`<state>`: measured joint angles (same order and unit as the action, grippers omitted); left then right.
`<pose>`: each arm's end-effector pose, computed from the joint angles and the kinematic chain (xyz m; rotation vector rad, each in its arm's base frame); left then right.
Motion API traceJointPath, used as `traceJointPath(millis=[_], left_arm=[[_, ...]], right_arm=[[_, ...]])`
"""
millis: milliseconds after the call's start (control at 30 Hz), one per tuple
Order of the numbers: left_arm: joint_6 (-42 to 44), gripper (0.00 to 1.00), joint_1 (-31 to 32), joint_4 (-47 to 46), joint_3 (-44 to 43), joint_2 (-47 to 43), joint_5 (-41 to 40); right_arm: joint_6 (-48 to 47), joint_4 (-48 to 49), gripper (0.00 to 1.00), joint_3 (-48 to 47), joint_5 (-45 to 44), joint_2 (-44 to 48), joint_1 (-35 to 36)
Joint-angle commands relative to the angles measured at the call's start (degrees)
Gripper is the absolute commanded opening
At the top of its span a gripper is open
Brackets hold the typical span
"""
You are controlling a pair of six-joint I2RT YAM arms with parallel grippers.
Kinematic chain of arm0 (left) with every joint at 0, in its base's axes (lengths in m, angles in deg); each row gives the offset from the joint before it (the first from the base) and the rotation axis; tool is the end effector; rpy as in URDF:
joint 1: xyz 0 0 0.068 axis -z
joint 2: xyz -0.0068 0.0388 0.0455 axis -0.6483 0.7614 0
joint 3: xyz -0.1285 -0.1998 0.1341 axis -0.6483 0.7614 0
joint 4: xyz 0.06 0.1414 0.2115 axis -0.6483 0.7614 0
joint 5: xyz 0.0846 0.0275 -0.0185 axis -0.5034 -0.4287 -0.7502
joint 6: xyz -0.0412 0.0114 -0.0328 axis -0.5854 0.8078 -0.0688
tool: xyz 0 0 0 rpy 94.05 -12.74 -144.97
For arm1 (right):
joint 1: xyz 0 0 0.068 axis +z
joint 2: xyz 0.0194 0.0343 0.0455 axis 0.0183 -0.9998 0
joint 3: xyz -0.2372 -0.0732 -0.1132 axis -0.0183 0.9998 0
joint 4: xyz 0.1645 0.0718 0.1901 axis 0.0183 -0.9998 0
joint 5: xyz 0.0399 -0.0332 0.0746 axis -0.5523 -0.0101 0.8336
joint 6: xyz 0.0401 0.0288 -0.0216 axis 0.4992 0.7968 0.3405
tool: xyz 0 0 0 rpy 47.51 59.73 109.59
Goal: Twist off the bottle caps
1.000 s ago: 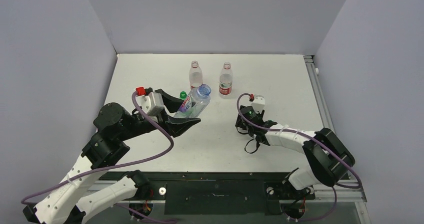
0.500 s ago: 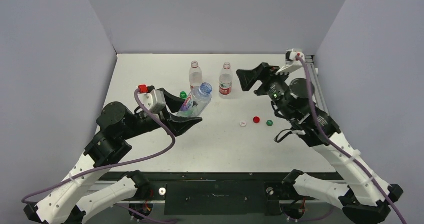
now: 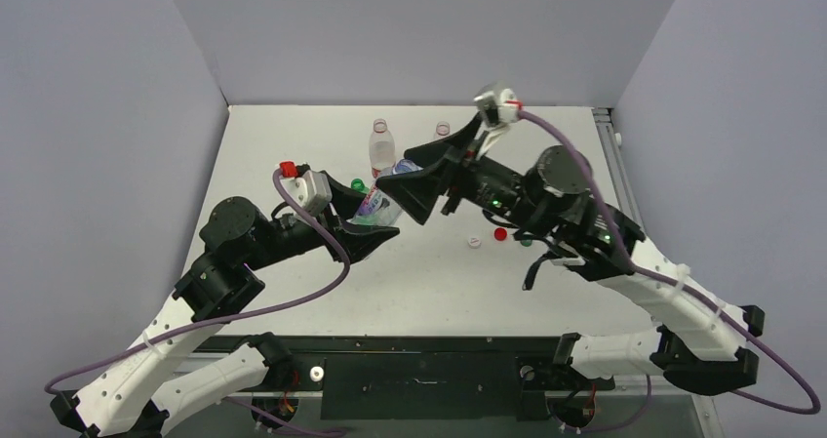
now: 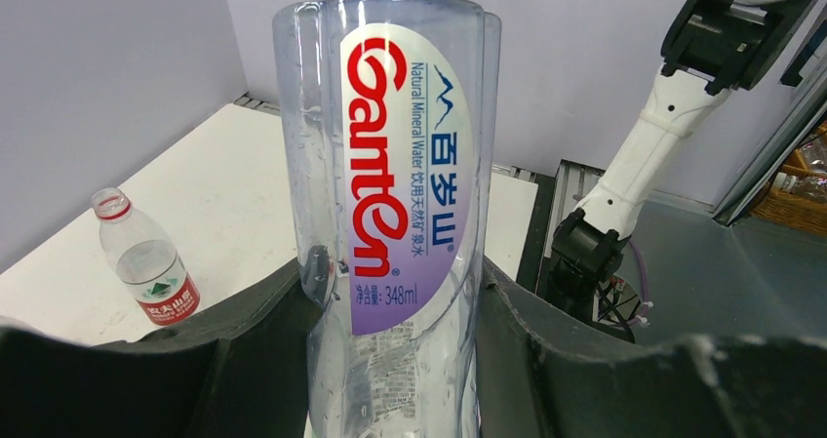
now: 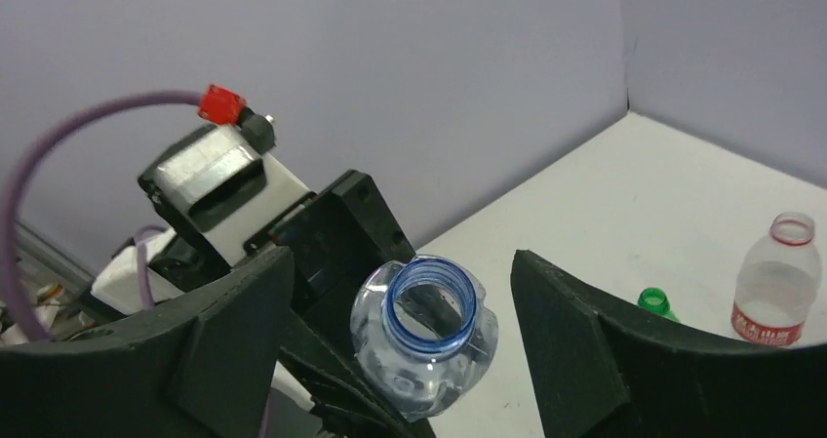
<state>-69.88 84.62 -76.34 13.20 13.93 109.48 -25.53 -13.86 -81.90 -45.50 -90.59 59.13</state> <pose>0.1007 -0.1193 0.4385 0.8253 1.2981 -1.0577 0.1006 0.1835 0.5369 -0.5505 1.4088 1.3047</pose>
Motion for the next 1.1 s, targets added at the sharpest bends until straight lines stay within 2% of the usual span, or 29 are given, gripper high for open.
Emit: traceJointPath(millis=[0, 67, 133, 167, 200, 233, 267, 300, 333, 400, 633, 700, 767, 867, 933, 967, 1067], left_arm=[[0.0, 0.14, -0.1, -3.1, -0.8, -0.2, -0.2], [0.6, 0.14, -0.1, -2.9, -1.0, -0.3, 0.8], [1.4, 0.15, -0.1, -2.5, -0.9, -0.6, 2.0], [2.0, 0.16, -0.1, -2.3, -0.8, -0.8, 2.5], [2.2, 0.22, -0.1, -2.2, -0.6, -1.0, 2.4], [2.5, 0.30, 0.0, -2.0, -0.5, -1.3, 2.0], [2.7, 0.47, -0.1, -1.8, 0.0, -1.5, 1.6], [3.1, 0.56, -0.1, -1.0, 0.1, -1.7, 0.4], [3.4, 0.81, -0.1, 0.1, 0.6, -2.0, -0.3], [4.1, 0.99, -0.1, 2.2, 1.2, -2.5, -2.7], [7.1, 0.97, -2.6, 10.9, 0.5, -2.5, -12.1], [6.9, 0.97, -6.8, 15.5, -1.2, -1.6, -10.1], [6.1, 0.97, -14.3, 18.2, -3.3, 0.0, -3.7], [4.0, 0.97, -30.4, 22.2, -6.2, 4.4, 10.4], [3.9, 0.97, -37.8, 22.9, -8.2, 6.8, 13.8], [4.5, 0.97, -39.1, 23.0, -8.3, 7.7, 13.5], [9.3, 0.97, -41.7, 20.8, -6.3, 8.6, 5.1]], right_arm=[[-2.0, -0.3, 0.74, -1.1, -1.0, -3.9, 2.4], [-1.9, -0.8, 0.65, -1.6, -2.4, -5.1, 2.6], [-1.6, -0.8, 0.50, -1.6, -3.1, -5.5, 2.8], [-1.5, -0.6, 0.33, -1.5, -4.0, -5.6, 2.9], [-1.4, -0.6, 0.23, -1.5, -4.5, -5.7, 3.1], [-1.5, -0.9, 0.08, -1.4, -5.5, -5.8, 3.1], [-1.5, -1.3, 0.04, -1.3, -5.9, -5.6, 3.2], [-2.0, -1.5, 0.00, -1.1, -6.2, -5.5, 3.1], [-2.3, -2.0, 0.00, -0.8, -6.2, -5.4, 3.1], [-3.5, -3.0, 0.00, -0.7, -7.6, -5.1, 3.1], [-10.6, -10.1, 0.00, -0.2, -16.1, -5.8, 1.2], [-11.6, -10.0, 0.00, 2.2, -17.8, -6.0, 0.0], [-12.0, -9.0, 0.00, 5.3, -19.2, -6.5, -1.8], [-12.1, -6.3, 0.00, 11.2, -21.1, -8.0, -4.2], [-12.8, -3.0, 0.00, 15.0, -22.5, -9.4, -4.6], [-12.9, -0.7, 0.00, 17.1, -23.3, -10.7, -4.7], [-12.2, 3.8, 0.00, 20.4, -26.6, -13.8, -6.1]])
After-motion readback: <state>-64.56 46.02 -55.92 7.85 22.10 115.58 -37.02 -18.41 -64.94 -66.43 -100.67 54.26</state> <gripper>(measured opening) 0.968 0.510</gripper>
